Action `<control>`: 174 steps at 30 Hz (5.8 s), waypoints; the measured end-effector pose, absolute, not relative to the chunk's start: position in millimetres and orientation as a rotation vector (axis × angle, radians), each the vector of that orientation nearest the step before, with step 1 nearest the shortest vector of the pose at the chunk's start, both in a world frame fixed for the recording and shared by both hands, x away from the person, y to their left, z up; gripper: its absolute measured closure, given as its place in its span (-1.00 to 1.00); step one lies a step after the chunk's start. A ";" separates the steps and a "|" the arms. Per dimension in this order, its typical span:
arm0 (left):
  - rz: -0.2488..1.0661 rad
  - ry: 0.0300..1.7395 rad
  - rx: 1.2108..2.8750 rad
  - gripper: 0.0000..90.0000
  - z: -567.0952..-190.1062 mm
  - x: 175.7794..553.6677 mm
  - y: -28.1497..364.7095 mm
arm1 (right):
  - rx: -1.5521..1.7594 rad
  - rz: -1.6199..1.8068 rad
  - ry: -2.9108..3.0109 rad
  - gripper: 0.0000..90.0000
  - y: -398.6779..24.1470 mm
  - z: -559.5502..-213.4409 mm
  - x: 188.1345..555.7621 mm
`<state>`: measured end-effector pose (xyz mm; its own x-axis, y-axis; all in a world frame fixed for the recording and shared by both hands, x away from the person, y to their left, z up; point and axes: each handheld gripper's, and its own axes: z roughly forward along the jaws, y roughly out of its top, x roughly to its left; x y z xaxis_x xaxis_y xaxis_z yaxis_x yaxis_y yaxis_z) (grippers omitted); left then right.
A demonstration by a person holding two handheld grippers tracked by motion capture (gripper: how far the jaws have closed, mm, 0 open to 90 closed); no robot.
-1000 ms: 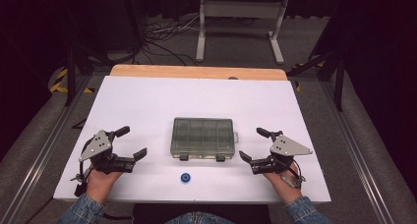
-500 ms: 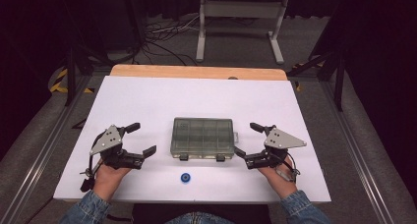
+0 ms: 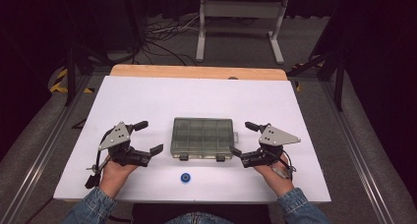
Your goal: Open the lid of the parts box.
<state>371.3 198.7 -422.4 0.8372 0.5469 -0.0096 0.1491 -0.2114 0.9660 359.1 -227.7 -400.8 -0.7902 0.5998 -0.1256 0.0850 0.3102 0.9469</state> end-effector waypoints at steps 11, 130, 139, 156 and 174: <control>0.327 0.525 1.939 -0.76 -430.0 379.8 193.7 | 0.621 1.377 2.253 -0.56 -227.9 -403.6 361.5; 0.120 0.406 1.902 0.72 -444.1 385.9 183.6 | 0.678 1.399 2.368 0.77 -235.5 -423.5 360.8; 0.121 0.411 1.882 0.72 -444.3 388.1 181.2 | 0.682 1.413 2.351 0.76 -236.8 -421.5 360.8; 0.113 0.410 1.873 0.70 -444.8 388.5 181.0 | 0.758 1.309 2.295 -0.14 -231.7 -417.5 372.7; 0.074 0.361 1.978 0.41 -454.7 386.3 166.9 | 0.788 1.301 2.266 -0.18 -231.9 -403.5 384.4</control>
